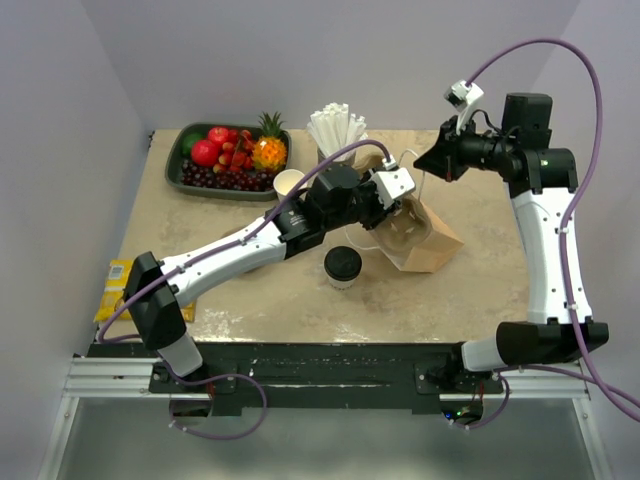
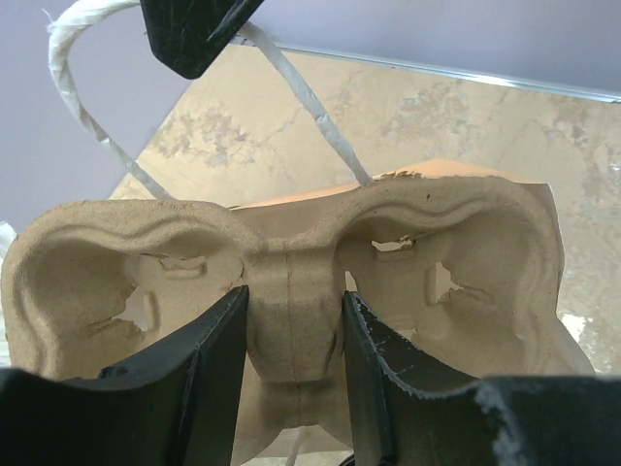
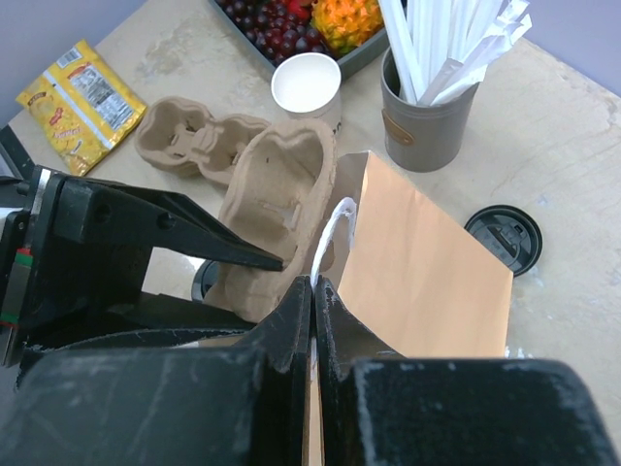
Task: Pack the takeout coffee
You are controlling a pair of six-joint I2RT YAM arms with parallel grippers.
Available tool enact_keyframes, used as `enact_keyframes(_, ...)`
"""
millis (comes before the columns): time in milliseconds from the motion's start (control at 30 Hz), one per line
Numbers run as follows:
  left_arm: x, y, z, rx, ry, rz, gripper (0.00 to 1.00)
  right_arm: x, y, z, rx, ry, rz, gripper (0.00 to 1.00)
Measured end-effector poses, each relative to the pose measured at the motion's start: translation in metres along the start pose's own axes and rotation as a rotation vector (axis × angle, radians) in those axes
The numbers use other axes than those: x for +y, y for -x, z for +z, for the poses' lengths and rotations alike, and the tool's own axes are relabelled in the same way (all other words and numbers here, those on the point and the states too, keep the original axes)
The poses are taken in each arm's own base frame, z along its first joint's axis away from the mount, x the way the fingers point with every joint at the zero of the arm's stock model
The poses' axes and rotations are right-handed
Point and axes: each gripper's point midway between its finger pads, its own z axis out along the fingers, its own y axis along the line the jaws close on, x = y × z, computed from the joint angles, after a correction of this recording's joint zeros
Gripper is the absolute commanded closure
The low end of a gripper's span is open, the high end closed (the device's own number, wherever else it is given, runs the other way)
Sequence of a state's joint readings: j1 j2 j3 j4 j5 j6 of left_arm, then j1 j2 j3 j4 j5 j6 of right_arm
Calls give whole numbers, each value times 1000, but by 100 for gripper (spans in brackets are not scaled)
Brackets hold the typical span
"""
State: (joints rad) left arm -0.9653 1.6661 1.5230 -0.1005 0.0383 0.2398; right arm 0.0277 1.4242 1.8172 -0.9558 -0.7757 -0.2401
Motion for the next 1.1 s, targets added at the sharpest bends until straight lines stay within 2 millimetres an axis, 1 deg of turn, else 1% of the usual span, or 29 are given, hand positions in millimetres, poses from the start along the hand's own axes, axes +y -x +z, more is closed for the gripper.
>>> enact_keyframes(233, -9, -9, 5, 20, -23, -78, 78, 3, -5, -1, 3, 1, 8, 100)
enact_keyframes(333, -13, -16, 8, 45, -30, -112, 82, 5, -7, -3, 2, 0, 11, 100)
enact_keyframes(667, -20, -20, 12, 52, -70, -195, 83, 6, -5, -3, -9, 0, 20, 100)
enact_keyframes(800, -23, -25, 18, 49, -106, -212, 82, 5, -4, -2, -10, 2, 29, 100)
enact_keyframes(967, -22, -31, 27, 41, -136, -259, 82, 7, -4, -2, -12, 12, 29, 100)
enact_keyframes(1100, -18, -38, 35, 39, -141, -288, 82, 10, -3, -2, -15, 25, 30, 100)
